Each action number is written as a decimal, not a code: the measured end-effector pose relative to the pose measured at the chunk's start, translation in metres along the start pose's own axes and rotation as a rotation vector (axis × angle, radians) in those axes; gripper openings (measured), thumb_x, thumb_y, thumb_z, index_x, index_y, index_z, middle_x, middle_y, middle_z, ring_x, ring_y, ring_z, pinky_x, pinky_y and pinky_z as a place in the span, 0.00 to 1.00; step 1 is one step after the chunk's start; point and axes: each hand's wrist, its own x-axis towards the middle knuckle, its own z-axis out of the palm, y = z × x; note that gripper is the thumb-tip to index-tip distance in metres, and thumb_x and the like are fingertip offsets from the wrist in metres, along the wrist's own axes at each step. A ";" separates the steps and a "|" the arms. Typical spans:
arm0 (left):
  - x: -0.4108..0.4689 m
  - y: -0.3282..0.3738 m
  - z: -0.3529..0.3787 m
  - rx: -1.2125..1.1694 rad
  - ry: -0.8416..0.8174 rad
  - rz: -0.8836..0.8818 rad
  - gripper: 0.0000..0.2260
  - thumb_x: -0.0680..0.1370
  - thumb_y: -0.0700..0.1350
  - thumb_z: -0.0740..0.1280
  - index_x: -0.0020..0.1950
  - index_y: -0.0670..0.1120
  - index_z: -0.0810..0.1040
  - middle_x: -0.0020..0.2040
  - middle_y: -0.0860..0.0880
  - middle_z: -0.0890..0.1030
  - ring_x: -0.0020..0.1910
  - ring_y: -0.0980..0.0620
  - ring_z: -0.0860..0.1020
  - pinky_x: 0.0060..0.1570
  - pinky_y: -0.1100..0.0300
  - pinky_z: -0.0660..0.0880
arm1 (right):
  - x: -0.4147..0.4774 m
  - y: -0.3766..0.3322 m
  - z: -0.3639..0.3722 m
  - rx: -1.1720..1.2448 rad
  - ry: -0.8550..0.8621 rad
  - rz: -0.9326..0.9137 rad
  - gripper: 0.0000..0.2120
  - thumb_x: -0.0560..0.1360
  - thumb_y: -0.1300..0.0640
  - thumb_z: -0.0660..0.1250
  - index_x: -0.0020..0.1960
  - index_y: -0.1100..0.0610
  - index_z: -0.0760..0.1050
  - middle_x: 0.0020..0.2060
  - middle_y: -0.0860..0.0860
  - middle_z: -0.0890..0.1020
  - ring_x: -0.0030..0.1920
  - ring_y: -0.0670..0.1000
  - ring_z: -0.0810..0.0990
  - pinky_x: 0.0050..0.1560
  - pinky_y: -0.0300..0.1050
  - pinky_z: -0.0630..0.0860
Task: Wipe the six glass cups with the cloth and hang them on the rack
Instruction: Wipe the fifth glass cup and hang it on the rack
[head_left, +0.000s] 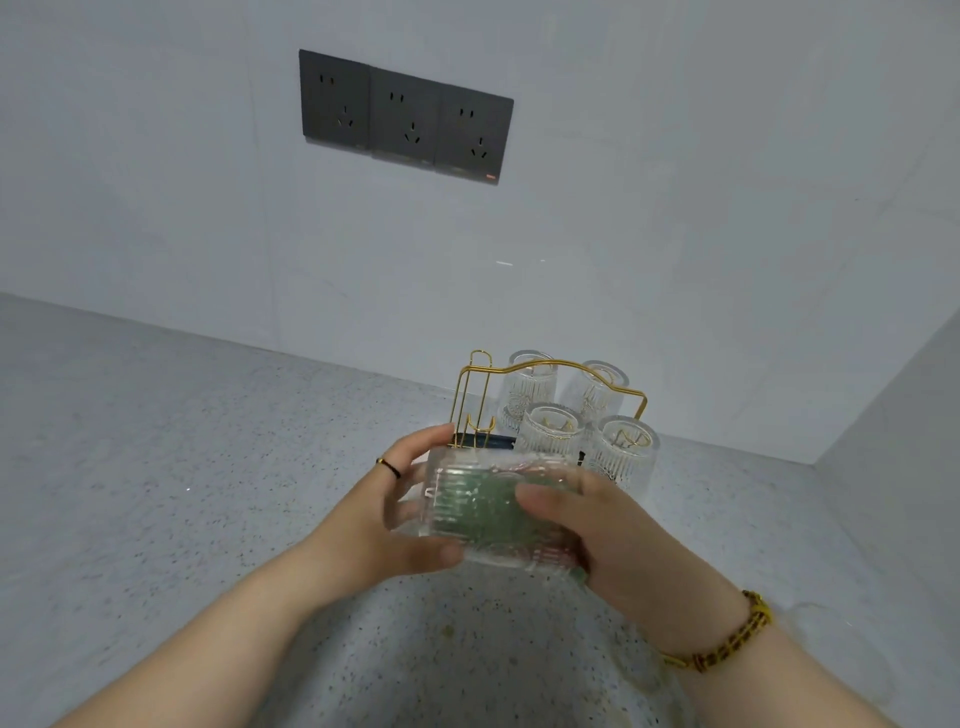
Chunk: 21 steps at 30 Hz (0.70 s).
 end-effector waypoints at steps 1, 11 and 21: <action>0.000 -0.001 0.002 -0.018 0.023 0.008 0.42 0.50 0.48 0.82 0.59 0.60 0.66 0.57 0.65 0.74 0.53 0.70 0.76 0.46 0.73 0.74 | 0.002 0.001 -0.002 0.080 0.007 0.000 0.12 0.66 0.56 0.71 0.48 0.60 0.78 0.42 0.55 0.84 0.44 0.52 0.83 0.47 0.43 0.79; 0.014 0.004 0.008 -0.240 0.096 -0.201 0.21 0.58 0.54 0.70 0.49 0.50 0.78 0.41 0.51 0.85 0.40 0.53 0.82 0.37 0.60 0.80 | -0.006 -0.012 0.004 -0.392 -0.132 -0.122 0.20 0.66 0.61 0.74 0.53 0.46 0.74 0.44 0.45 0.83 0.45 0.41 0.82 0.48 0.36 0.79; 0.007 0.012 0.011 -0.326 0.028 -0.263 0.18 0.66 0.57 0.67 0.55 0.60 0.72 0.53 0.56 0.81 0.49 0.57 0.81 0.41 0.62 0.79 | -0.003 -0.011 0.006 0.245 -0.057 0.029 0.11 0.72 0.60 0.62 0.51 0.63 0.77 0.45 0.57 0.83 0.43 0.53 0.83 0.44 0.44 0.80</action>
